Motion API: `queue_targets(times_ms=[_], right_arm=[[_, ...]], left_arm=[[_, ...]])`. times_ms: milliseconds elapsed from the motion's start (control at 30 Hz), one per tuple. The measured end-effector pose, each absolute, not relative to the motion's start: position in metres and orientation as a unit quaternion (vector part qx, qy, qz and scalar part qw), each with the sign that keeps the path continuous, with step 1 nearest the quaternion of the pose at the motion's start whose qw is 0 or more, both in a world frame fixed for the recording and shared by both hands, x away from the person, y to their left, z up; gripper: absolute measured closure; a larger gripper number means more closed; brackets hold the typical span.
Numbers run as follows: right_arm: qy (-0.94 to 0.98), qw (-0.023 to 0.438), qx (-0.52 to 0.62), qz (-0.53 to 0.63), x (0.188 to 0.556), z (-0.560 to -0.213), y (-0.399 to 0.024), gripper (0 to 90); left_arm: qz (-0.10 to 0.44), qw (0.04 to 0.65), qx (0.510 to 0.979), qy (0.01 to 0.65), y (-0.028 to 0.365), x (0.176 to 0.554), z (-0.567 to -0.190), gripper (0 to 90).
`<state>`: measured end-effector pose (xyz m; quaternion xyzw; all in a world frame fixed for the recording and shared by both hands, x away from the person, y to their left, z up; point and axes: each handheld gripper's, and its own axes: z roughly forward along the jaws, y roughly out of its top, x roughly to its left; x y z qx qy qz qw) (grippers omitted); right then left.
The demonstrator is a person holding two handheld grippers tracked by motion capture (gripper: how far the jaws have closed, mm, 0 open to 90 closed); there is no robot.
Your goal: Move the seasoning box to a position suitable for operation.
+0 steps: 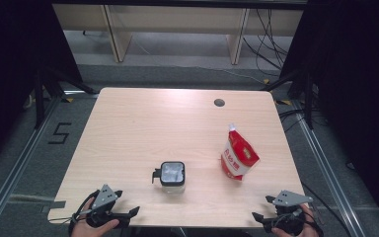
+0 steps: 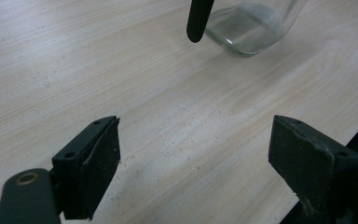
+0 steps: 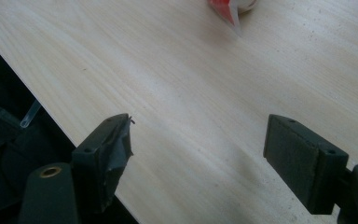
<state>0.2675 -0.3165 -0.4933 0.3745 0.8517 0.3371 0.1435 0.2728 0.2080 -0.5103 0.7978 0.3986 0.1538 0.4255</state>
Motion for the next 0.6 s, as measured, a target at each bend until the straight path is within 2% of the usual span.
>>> queue_targets(times_ms=[100, 133, 200, 267, 367, 433, 500, 600], right_arm=[[0.852, 0.146, 0.370, 0.340, 0.2681, -0.4934, -0.3167, 23.9], [0.852, 0.146, 0.370, 0.341, 0.2683, -0.4935, -0.3168, 23.9], [0.850, 0.142, 0.376, 0.341, 0.2674, -0.4939, -0.3156, 24.1], [0.854, 0.149, 0.367, 0.339, 0.2687, -0.4935, -0.3167, 24.1], [0.854, 0.134, 0.365, 0.344, 0.2696, -0.4946, -0.3158, 24.1], [0.853, 0.135, 0.369, 0.343, 0.2694, -0.4943, -0.3160, 24.2], [0.852, 0.140, 0.369, 0.343, 0.2691, -0.4937, -0.3160, 24.2], [0.852, 0.141, 0.369, 0.343, 0.2692, -0.4934, -0.3160, 24.2]], left_arm=[[0.156, 0.425, 0.798, 0.397, 0.2085, 0.2732, -0.5097, 16.1], [0.161, 0.408, 0.811, 0.387, 0.2125, 0.2735, -0.5064, 16.1], [0.159, 0.425, 0.797, 0.398, 0.2102, 0.2734, -0.5076, 16.1], [0.160, 0.409, 0.811, 0.388, 0.2128, 0.2737, -0.5059, 16.1], [0.157, 0.418, 0.800, 0.401, 0.2094, 0.2733, -0.5069, 16.1], [0.165, 0.412, 0.811, 0.382, 0.2114, 0.2757, -0.5057, 16.0], [0.163, 0.434, 0.792, 0.398, 0.2065, 0.2776, -0.5047, 15.9], [0.166, 0.419, 0.801, 0.393, 0.2067, 0.2779, -0.5014, 15.8]])
